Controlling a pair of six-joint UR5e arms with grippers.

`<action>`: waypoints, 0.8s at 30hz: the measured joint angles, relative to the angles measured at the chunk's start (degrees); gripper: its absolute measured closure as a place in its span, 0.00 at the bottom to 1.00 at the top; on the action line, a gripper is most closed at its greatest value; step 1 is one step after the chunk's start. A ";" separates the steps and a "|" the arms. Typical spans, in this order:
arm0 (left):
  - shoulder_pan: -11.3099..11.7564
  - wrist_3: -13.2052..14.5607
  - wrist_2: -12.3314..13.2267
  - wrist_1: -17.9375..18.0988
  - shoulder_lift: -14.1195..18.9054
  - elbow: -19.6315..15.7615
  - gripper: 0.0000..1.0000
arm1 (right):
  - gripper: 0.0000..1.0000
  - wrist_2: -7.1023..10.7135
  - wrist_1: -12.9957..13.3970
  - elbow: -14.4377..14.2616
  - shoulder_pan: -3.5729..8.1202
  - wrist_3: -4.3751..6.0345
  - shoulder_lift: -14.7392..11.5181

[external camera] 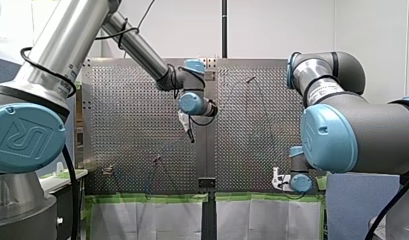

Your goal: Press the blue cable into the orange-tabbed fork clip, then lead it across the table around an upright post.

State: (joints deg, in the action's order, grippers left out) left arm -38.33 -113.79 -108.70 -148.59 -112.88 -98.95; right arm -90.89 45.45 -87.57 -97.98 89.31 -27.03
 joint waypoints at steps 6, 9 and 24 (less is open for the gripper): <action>0.00 0.20 -0.45 3.17 0.00 -3.16 0.00 | 1.00 0.00 0.00 0.00 0.02 0.00 0.01; -0.01 0.23 -0.50 4.76 0.00 -4.77 0.00 | 1.00 0.00 0.00 0.01 0.02 0.00 0.01; -0.01 0.69 -1.62 12.10 0.00 -12.10 0.00 | 1.00 0.00 0.00 -0.01 0.02 0.00 0.03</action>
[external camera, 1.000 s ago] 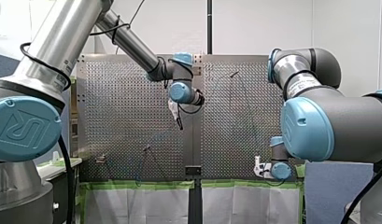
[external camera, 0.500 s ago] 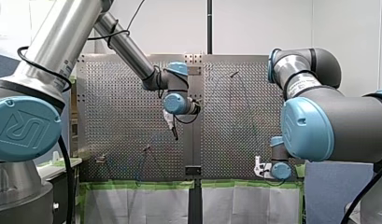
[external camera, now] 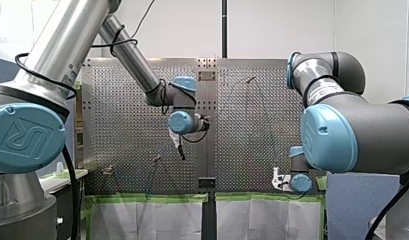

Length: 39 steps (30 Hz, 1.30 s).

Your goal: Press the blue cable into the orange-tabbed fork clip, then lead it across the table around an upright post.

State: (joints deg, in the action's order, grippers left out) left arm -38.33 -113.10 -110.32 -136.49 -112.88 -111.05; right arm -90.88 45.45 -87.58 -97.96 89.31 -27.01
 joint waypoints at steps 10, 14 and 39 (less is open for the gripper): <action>0.02 0.58 -0.86 4.94 0.00 -4.97 0.00 | 1.00 0.00 0.00 0.01 0.00 0.00 -0.01; 0.09 0.85 -0.89 6.63 0.00 -6.67 0.00 | 1.00 0.00 0.00 0.04 0.00 0.00 0.01; 0.70 1.40 -0.74 18.80 -0.01 -18.83 0.00 | 1.00 0.15 -0.94 0.13 0.53 -0.20 -0.02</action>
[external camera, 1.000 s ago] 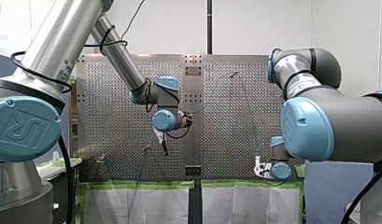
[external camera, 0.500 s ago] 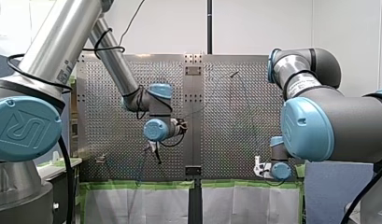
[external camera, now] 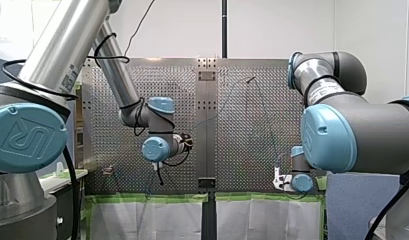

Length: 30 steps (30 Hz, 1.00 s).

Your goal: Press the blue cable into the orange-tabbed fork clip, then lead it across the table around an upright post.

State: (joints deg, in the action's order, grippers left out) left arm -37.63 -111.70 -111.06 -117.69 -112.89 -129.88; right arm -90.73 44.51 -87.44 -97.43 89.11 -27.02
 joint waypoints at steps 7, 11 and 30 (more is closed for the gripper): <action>0.07 0.08 -0.07 1.04 0.01 -1.03 0.00 | 1.00 0.02 -0.19 0.02 0.00 -0.14 -0.01; 0.08 0.08 -0.07 1.08 0.01 -1.06 0.00 | 1.00 0.02 -0.20 0.03 0.00 -0.14 -0.01; 0.08 0.09 -0.07 1.09 0.01 -1.08 0.00 | 1.00 0.02 -0.21 0.02 -0.01 -0.15 -0.01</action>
